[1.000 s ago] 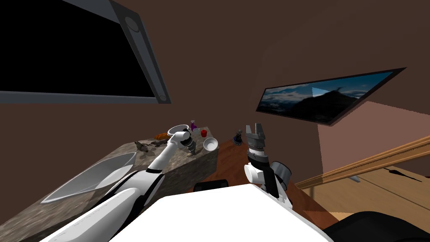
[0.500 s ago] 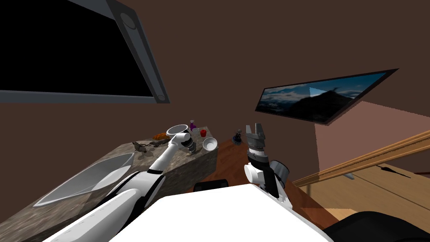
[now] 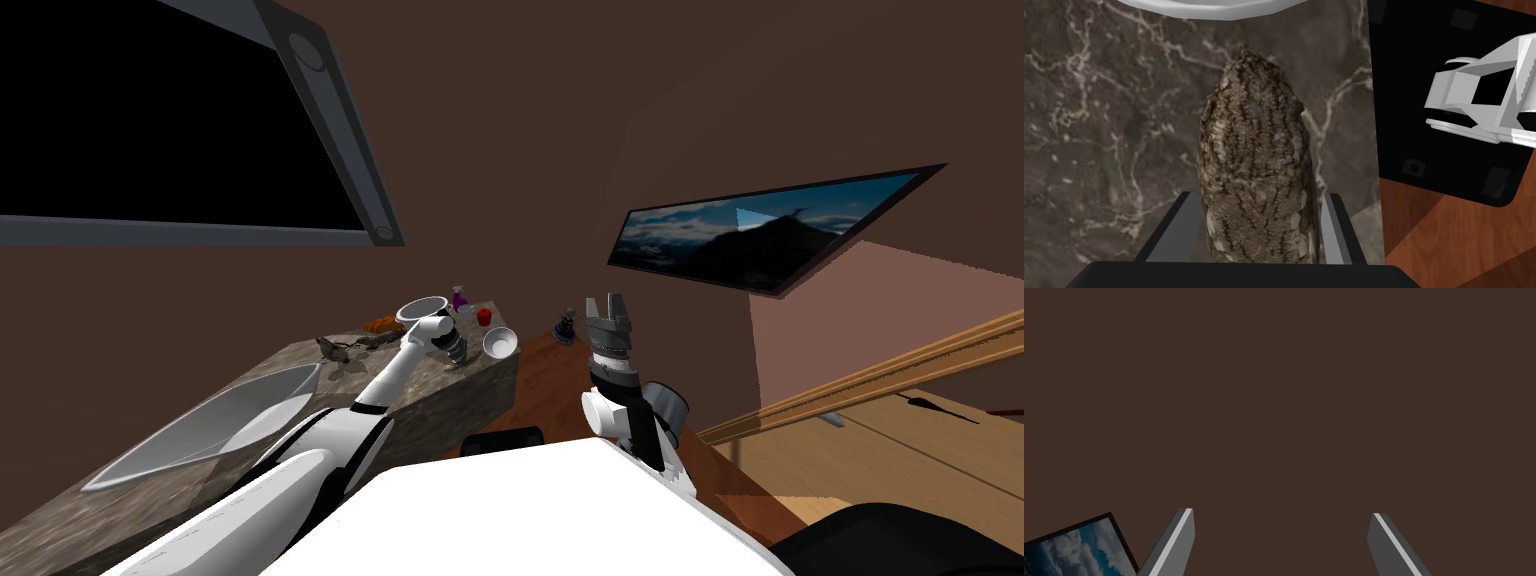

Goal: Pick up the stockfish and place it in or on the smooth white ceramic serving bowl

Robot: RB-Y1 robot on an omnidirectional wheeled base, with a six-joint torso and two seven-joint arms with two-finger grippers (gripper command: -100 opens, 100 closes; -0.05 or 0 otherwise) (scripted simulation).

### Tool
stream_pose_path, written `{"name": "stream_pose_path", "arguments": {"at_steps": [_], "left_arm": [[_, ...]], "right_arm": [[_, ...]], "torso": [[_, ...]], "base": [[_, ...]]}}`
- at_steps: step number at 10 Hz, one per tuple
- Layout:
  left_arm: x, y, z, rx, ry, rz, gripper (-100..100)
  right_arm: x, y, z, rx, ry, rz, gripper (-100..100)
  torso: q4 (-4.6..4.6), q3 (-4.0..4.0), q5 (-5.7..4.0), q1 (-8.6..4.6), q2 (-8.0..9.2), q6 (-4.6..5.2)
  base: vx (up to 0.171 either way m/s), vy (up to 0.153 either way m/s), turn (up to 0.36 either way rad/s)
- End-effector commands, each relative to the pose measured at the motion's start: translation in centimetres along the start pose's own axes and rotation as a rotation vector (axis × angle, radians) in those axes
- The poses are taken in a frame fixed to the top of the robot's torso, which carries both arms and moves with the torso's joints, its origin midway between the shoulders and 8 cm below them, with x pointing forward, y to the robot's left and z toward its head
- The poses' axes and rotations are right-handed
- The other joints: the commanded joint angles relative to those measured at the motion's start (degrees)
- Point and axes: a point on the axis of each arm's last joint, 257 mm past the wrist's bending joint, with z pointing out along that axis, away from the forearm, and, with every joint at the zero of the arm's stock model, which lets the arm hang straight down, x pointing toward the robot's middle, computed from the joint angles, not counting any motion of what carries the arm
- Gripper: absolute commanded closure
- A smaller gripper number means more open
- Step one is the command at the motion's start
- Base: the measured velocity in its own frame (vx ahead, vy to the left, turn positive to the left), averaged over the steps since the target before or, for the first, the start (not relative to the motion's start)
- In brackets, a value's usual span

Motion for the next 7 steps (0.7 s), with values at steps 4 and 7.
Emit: {"name": "stream_pose_path", "arguments": {"at_steps": [4, 7], "left_arm": [[0.3, 0.1, -1.2, -0.003, 0.000, 0.005, 0], [4.4, -3.6, -6.2, 0.115, 0.070, 0.055, 100]], "right_arm": [[0.0, 0.0, 0.0, 0.000, 0.000, 0.000, 0], [0.0, 0.0, 0.0, 0.000, 0.000, 0.000, 0]], "torso": [[0.00, -0.01, 0.01, 0.03, -0.01, -0.02], [0.17, 0.27, -0.08, -0.37, 0.40, 0.09]], "base": [[0.008, 0.008, 0.024], [-0.100, -0.060, 0.035]]}}
